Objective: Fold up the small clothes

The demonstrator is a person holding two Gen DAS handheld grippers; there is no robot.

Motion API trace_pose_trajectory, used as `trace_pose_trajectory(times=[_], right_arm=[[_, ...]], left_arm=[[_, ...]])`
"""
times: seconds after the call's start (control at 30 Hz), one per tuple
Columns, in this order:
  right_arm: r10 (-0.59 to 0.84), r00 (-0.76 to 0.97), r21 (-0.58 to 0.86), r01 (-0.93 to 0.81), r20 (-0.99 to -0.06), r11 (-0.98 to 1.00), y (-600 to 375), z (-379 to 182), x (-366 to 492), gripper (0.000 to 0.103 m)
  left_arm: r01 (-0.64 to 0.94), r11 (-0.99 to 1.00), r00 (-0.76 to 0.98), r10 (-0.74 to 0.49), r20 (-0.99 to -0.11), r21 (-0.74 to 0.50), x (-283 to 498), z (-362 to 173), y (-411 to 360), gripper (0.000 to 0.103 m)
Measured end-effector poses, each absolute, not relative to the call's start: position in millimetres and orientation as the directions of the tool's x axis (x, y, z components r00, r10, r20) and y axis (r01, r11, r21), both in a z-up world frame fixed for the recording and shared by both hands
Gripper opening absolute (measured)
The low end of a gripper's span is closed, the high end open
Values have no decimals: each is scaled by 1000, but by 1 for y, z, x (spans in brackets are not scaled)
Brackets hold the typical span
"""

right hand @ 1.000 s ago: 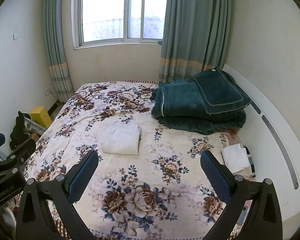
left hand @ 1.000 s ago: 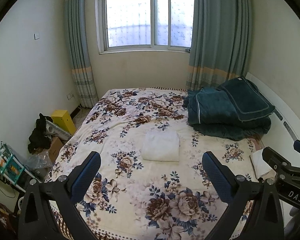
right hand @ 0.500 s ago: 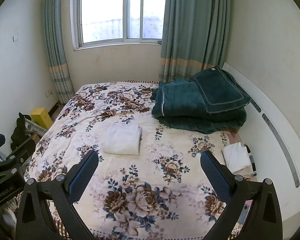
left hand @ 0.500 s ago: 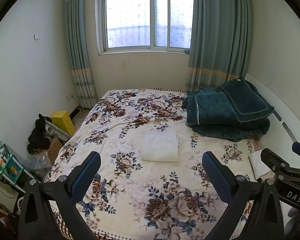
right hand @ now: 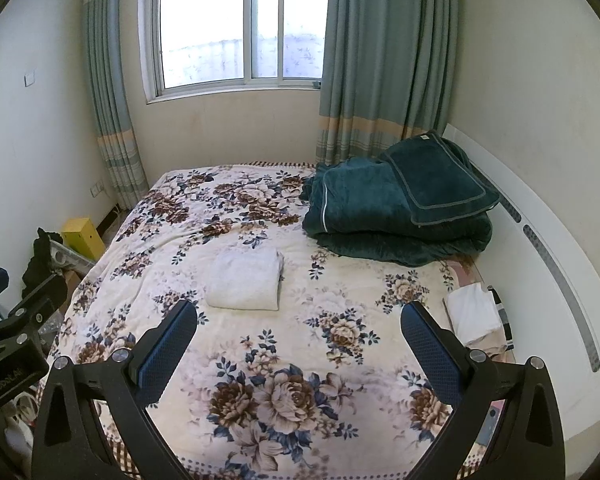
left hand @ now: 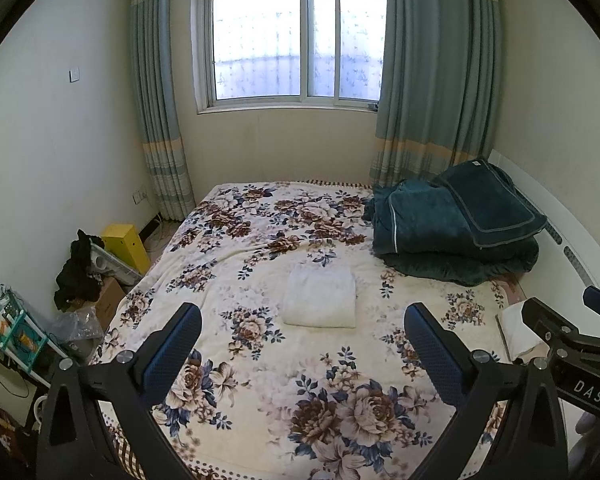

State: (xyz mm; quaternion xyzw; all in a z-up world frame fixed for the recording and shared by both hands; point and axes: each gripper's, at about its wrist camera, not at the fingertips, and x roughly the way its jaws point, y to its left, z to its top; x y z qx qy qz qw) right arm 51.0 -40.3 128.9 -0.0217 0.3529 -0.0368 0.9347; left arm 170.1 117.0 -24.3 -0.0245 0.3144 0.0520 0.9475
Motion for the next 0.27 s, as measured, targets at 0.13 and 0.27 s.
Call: trace_pose_trajectory(times=[0.13,0.27], right_arm=[[-84,749,-67,54,-658,996,-40,129,51,103],[-85,749,-67,55,-657,996,-41,128,50,103]], left_arm=[[-122,992,798,92,-596,-11,163,-25,117,103],[-127,992,804,98,-586,-10,156,-26,115,103]])
